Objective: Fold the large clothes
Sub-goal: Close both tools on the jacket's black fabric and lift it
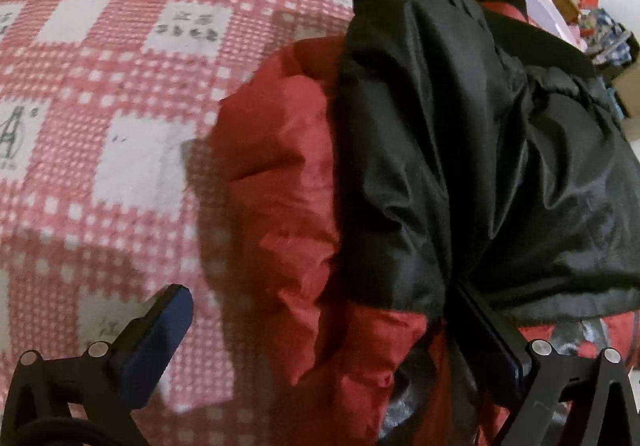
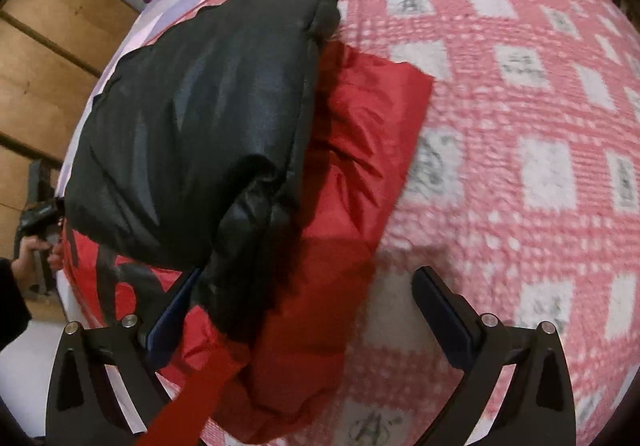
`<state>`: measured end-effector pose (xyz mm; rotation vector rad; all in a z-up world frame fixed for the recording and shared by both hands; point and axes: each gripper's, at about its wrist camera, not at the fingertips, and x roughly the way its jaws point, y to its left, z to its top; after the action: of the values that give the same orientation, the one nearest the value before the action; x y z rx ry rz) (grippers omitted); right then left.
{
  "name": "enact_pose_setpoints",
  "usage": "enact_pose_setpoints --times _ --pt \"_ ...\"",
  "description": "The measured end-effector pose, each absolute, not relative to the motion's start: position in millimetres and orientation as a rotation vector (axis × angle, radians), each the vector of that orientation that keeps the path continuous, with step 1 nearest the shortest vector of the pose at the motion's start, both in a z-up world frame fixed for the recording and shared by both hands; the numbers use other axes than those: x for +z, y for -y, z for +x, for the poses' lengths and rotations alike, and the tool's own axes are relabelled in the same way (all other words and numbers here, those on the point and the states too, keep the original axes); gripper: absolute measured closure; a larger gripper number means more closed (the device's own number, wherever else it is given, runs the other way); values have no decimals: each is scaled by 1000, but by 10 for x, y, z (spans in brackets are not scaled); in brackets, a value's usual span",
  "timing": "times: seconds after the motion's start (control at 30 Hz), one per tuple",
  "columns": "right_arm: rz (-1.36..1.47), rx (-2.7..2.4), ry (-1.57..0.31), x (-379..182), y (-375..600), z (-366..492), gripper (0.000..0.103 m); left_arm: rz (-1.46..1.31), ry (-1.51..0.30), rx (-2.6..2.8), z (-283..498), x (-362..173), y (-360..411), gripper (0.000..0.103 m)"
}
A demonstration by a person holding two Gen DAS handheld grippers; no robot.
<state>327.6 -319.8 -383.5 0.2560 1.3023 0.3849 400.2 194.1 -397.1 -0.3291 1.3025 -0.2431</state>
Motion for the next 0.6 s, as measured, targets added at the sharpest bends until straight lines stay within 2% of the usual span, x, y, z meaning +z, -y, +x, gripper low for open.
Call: enact_pose_setpoints --times 0.1,0.2,0.23,0.3,0.37,0.43,0.53,0.6 --pt "246 418 -1289 -3814 3063 3325 0 -297 -1335 -261 4035 -3913 -1876 0" --pt "262 476 -1290 -3798 2863 3330 6 -236 -1300 -295 4023 -3861 -1747 3" --pt "242 479 -1280 -3797 2811 3327 13 -224 -1288 -295 4020 -3863 -1728 5" --pt "271 474 -1277 -3807 2771 3335 21 -198 -1251 -317 4004 -3822 -1657 18" --pt "242 459 -1257 -3736 2692 3321 32 -134 -1212 -326 3990 -3705 -1510 43" --pt "194 440 -1234 -3610 2611 3290 44 -86 -1193 -325 3964 -3613 -1398 54" --pt "149 411 -1195 -3445 2523 3185 52 -122 -1200 -313 3977 -3547 -1413 63" --pt "110 390 -1169 -3338 2467 3130 53 -111 -1208 -304 3984 -3541 -1392 63"
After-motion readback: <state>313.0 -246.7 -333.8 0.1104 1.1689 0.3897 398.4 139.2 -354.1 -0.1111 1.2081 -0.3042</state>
